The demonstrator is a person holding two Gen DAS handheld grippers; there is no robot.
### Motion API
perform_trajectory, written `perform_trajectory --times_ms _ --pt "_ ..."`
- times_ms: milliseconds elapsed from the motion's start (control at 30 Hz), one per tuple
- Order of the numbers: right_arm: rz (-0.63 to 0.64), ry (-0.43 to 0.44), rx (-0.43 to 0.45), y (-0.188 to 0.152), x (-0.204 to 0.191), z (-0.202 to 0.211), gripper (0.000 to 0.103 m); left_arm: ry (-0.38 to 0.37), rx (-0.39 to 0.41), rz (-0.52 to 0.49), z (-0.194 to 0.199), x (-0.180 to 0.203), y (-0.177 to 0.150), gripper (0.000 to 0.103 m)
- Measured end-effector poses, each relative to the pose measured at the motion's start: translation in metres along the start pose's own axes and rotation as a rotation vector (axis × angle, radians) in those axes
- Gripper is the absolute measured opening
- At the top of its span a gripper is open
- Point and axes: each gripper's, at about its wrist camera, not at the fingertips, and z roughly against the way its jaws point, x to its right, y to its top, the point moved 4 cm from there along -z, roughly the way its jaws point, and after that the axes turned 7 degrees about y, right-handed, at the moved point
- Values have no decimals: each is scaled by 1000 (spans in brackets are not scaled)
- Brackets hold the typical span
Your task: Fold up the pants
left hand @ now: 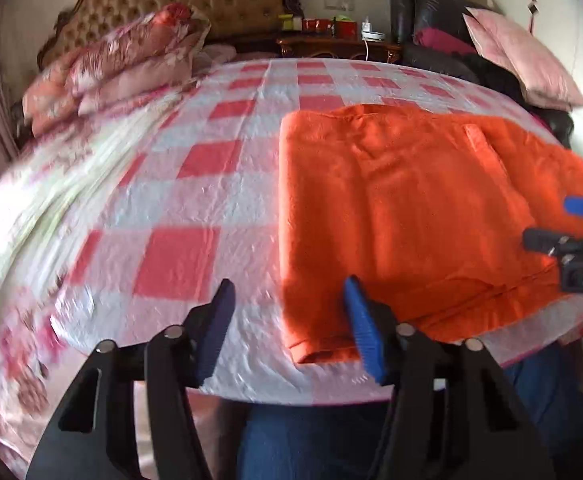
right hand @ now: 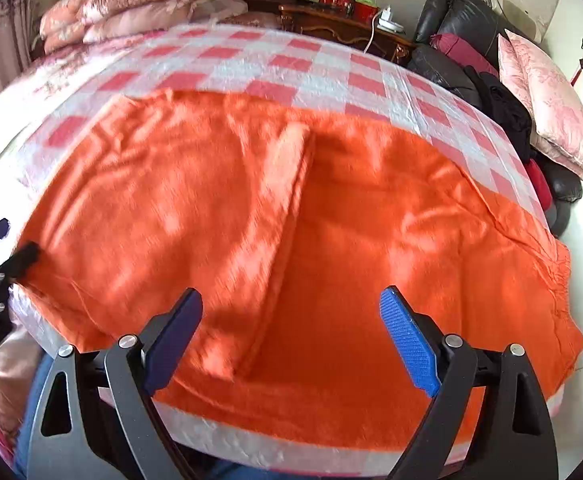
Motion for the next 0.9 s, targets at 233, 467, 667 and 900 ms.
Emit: perform_trajectory --times_ms 233,467,667,900 --pt "-15 25 5 -9 6 -4 87 -230 -69 236 -1 -20 2 51" --pt "-25 40 6 -9 8 -5 87 -386 -127 428 -1 -38 -5 51" --pt "-41 56 0 -9 11 -7 87 -630 -203 703 -15 -54 -17 51" --pt "-47 70 -2 -9 12 -8 87 -866 -286 903 -35 -61 -29 50"
